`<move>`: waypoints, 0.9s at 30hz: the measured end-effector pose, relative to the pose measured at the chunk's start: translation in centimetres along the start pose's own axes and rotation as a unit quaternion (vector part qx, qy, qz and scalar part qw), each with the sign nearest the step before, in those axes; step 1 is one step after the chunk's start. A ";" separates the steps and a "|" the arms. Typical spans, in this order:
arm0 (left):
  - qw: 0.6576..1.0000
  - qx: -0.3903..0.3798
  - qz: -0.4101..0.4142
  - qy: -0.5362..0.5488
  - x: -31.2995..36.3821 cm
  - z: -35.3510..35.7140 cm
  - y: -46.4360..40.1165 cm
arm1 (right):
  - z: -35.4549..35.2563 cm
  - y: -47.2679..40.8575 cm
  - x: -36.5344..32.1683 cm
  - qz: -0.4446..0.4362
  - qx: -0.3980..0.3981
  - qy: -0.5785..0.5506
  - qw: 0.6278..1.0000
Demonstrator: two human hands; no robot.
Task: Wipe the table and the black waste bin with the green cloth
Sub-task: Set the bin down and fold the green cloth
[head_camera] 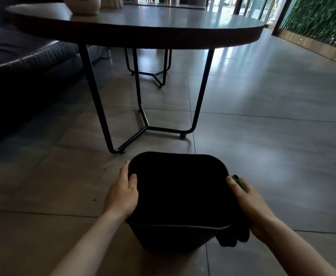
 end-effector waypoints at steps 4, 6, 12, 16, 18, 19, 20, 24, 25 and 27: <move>0.997 0.005 -0.008 -0.081 0.7 0.0 0.5 | -0.3 0.8 -1.1 0.026 0.002 0.039 0.999; 0.995 -0.028 -0.017 -0.093 0.9 -0.5 0.5 | -1.3 1.2 -2.1 0.039 0.012 0.041 0.998; 0.988 0.068 0.066 -0.119 6.5 -3.7 4.4 | -5.1 4.2 -9.1 0.045 0.035 -0.061 0.997; 0.982 -0.086 0.123 0.116 15.0 -2.5 10.1 | -2.4 6.8 -14.5 0.032 -0.038 -0.193 0.980; 0.948 -0.190 0.020 0.254 18.0 -0.8 12.6 | 0.1 8.5 -16.3 0.042 -0.098 -0.267 0.958; 0.898 -0.246 -0.025 0.365 19.2 -0.3 13.5 | 0.9 9.3 -16.9 0.035 -0.129 -0.286 0.949; 0.839 -0.289 -0.046 0.459 19.9 -0.1 14.3 | 1.5 9.9 -17.1 0.014 -0.157 -0.278 0.948; 0.852 -0.180 0.017 0.492 20.6 -2.6 14.3 | 0.2 10.8 -16.6 -0.171 -0.184 -0.011 0.968; 0.886 -0.141 0.037 0.440 20.9 -3.2 13.6 | -0.6 10.8 -16.6 -0.200 -0.204 0.030 0.958; 0.930 -0.118 0.111 0.330 21.6 -4.6 13.1 | -1.9 10.8 -16.7 -0.224 -0.259 0.065 0.937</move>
Point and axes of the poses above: each hand's wrist, its own y-axis away from the middle knuckle, its own z-axis out of the palm, x = y × z, the point moved 1 cm from there along -y, towards the middle knuckle, and after that the axes turned 11 degrees about -y, right-handed, at the moved point
